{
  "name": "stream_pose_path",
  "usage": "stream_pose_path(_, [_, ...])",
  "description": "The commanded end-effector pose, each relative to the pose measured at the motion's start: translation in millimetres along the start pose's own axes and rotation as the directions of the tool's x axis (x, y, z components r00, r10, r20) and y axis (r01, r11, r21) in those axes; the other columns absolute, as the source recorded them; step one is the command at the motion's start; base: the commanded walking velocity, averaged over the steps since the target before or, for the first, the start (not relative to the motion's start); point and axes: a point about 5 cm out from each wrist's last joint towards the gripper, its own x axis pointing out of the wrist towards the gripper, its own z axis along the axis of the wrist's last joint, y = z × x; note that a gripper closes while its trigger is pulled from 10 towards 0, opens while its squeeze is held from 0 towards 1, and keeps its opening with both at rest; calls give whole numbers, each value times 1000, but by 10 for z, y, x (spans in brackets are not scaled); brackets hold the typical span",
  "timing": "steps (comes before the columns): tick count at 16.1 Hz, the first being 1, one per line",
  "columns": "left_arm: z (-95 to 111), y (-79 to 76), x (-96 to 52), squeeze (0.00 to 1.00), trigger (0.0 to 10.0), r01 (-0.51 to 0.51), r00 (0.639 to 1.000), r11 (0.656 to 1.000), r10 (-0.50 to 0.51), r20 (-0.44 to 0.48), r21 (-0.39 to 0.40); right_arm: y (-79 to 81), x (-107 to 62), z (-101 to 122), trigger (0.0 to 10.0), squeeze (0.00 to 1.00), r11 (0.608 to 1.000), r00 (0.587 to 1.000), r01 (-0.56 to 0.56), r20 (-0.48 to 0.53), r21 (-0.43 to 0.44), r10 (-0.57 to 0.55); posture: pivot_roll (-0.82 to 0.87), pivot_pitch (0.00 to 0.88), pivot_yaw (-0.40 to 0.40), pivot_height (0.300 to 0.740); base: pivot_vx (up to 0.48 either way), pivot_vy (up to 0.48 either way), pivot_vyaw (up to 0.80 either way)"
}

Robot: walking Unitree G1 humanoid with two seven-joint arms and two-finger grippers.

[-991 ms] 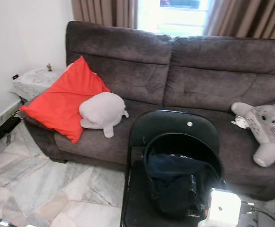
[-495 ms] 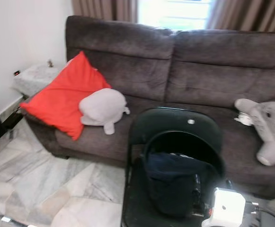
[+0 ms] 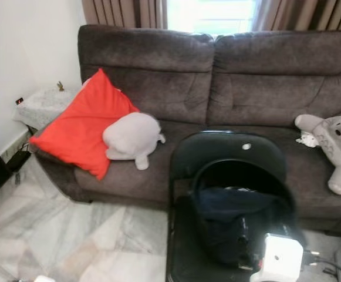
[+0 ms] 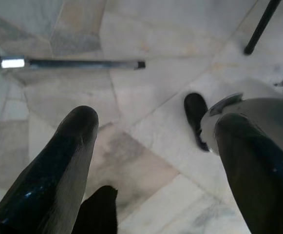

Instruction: Hang hanger

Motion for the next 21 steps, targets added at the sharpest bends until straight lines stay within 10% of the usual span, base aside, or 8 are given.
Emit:
stream_pose_path(1, [-87, -5, -15, 0, 10000, 6, 1000, 1000, -6, -30, 3, -15, -7, 23, 10000, 0, 1000, 1000, 9, 7, -10, -9, -64, 31, 36, 740, 0, 0, 0])
stream_pose_path(12, [-82, -10, -13, 0, 10000, 10, 1000, 1000, -10, -29, 0, -521, -154, -500, 10000, 0, 852, 914, 149, -259, -502, -312, -71, 35, 29, 740, 0, 0, 0])
stream_pose_path(13, [-79, -13, -11, 0, 10000, 11, 1000, 1000, -11, -28, 1, -547, -135, -537, 10000, 286, 838, 903, 153, -270, -524, -334, -69, 35, 27, 740, 0, 0, 0])
stream_pose_path(14, [-79, -14, -11, 0, 10000, 9, 1000, 1000, -9, -27, -3, -565, -93, -596, 10000, 1000, 834, 895, 141, -292, -533, -338, -64, 33, 26, 740, 0, 0, 0])
stream_pose_path(15, [-79, -15, -10, 0, 10000, 9, 1000, 1000, -9, -27, -3, -567, -83, -603, 10000, 1000, 834, 894, 139, -294, -533, -338, -64, 33, 26, 740, 0, 0, 0])
stream_pose_path(16, [-79, -14, -10, 0, 10000, 8, 1000, 1000, -8, -27, -4, -503, 10, -582, 10000, 753, 840, 917, 101, -277, -533, -286, -63, 31, 27, 740, 0, 0, 0])
stream_pose_path(17, [-78, -13, -10, 0, 10000, 7, 1000, 1000, -7, -27, -5, -462, 91, -560, 10000, 0, 829, 936, 70, -251, -555, -247, -64, 30, 28, 740, 0, 0, 0])
stream_pose_path(21, [-81, -10, -12, 0, 10000, 7, 1000, 1000, -7, -27, -6, -435, 218, -569, 10000, 0, 817, 944, 69, -226, -573, -239, -56, 21, 29, 740, 0, 0, 0])
